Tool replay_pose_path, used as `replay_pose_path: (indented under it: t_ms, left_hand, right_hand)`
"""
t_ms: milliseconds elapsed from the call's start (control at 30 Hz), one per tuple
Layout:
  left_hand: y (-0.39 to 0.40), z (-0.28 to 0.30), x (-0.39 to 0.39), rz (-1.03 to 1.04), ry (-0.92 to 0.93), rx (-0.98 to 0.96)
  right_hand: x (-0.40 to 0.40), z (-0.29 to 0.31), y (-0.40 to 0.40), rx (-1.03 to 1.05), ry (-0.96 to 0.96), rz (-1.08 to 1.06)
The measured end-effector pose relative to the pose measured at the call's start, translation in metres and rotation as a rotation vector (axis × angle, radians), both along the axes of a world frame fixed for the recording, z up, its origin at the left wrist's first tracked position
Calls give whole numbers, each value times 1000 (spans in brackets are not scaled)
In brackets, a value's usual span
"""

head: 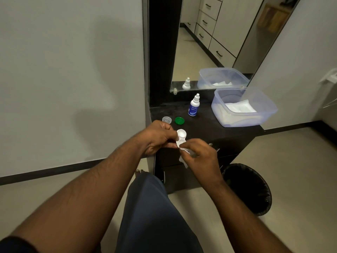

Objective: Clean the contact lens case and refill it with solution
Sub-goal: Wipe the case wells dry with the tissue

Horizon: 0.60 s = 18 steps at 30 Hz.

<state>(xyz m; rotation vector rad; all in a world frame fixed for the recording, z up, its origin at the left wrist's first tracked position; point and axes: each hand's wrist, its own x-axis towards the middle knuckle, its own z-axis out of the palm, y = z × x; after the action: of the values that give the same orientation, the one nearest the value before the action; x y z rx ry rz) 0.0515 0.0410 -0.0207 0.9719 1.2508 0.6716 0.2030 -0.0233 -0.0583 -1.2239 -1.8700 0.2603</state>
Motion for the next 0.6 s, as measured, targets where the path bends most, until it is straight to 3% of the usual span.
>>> replay_pose_path:
  t_ms: [267,500,600]
  left_hand:
    - [1,-2,1,-8,65,16]
    - [0,-4,1,24,6,-3]
    - [1,-6,1,18,17,9]
  right_hand:
    - [-5,5,0,22,-123,8]
    - [-13,-4,-10,-128,217,-238]
    - [-14,-8,-14,-210,269,-265]
